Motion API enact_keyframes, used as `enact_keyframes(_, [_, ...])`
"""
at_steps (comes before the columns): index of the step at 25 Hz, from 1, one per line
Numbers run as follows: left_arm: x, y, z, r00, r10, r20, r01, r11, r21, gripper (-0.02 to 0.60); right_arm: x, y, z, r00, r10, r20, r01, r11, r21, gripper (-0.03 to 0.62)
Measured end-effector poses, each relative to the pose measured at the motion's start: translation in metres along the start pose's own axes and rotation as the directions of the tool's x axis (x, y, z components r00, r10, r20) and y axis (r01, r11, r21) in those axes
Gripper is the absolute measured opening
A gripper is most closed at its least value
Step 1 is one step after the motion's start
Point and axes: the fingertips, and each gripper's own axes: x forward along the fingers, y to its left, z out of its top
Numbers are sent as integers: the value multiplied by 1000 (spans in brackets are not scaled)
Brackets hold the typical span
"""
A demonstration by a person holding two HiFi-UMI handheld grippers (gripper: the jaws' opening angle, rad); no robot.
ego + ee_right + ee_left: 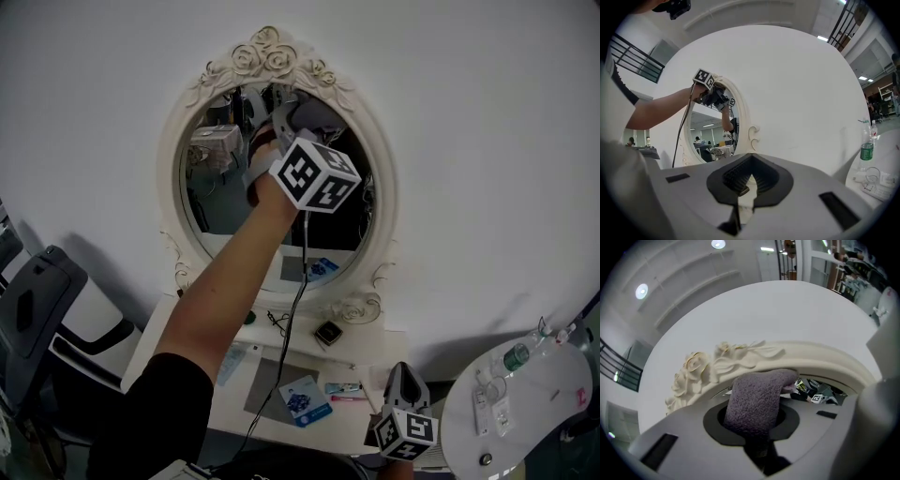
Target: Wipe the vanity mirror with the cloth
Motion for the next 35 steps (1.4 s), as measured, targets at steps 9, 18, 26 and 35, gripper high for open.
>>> enact_keyframes(9, [-20, -81, 16, 988, -136, 77, 125, 984, 131, 75, -10, -16, -2, 1000, -17, -2, 17, 1000, 24, 11])
enact_keyframes(18, [-27, 73, -90, 996, 35, -85, -57, 960, -276, 75, 13, 17, -11, 996, 83, -29, -82, 996, 23, 11])
enact_keyframes(26, [-32, 144, -220, 946, 48, -321, -203, 859, -470, 75, 36, 60, -18, 982, 179, -53, -179, 984, 8, 11])
enact_keyframes(35, [-20, 92, -195, 957, 42, -288, -157, 907, -390, 75, 34, 35, -24, 991, 113, -71, -111, 994, 21, 11])
